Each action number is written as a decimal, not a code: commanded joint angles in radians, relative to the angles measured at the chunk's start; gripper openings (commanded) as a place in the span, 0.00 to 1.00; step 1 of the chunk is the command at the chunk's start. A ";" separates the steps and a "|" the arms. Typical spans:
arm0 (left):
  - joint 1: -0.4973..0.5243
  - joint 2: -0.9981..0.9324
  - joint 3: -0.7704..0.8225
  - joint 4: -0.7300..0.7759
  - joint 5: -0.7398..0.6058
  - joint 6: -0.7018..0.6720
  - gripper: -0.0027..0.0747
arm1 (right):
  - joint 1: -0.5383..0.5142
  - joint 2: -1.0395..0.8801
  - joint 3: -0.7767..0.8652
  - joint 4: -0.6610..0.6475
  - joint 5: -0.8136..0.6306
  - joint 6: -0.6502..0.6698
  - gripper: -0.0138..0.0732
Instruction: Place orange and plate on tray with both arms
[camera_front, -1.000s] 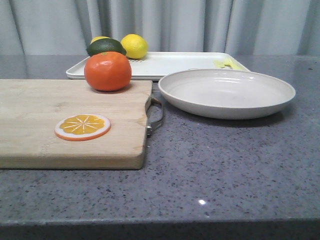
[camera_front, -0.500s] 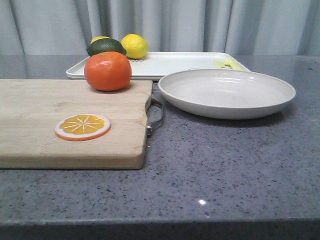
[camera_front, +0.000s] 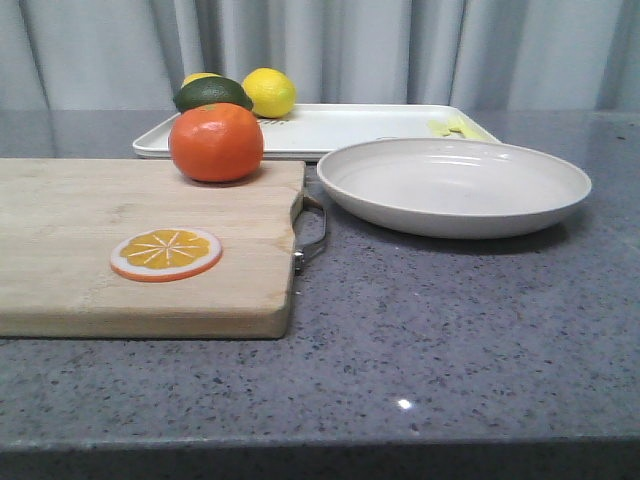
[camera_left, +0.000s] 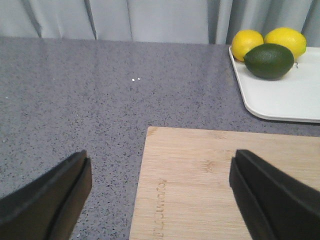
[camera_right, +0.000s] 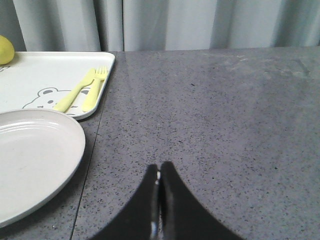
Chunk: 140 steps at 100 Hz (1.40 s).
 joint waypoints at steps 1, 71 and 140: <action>-0.024 0.079 -0.124 -0.010 0.037 -0.008 0.75 | -0.006 0.010 -0.040 -0.011 -0.083 -0.004 0.09; -0.476 0.684 -0.703 -0.085 0.286 -0.008 0.75 | -0.006 0.010 -0.040 -0.011 -0.083 -0.004 0.09; -0.513 0.945 -0.865 -0.109 0.396 -0.008 0.75 | -0.006 0.010 -0.040 -0.011 -0.082 -0.004 0.09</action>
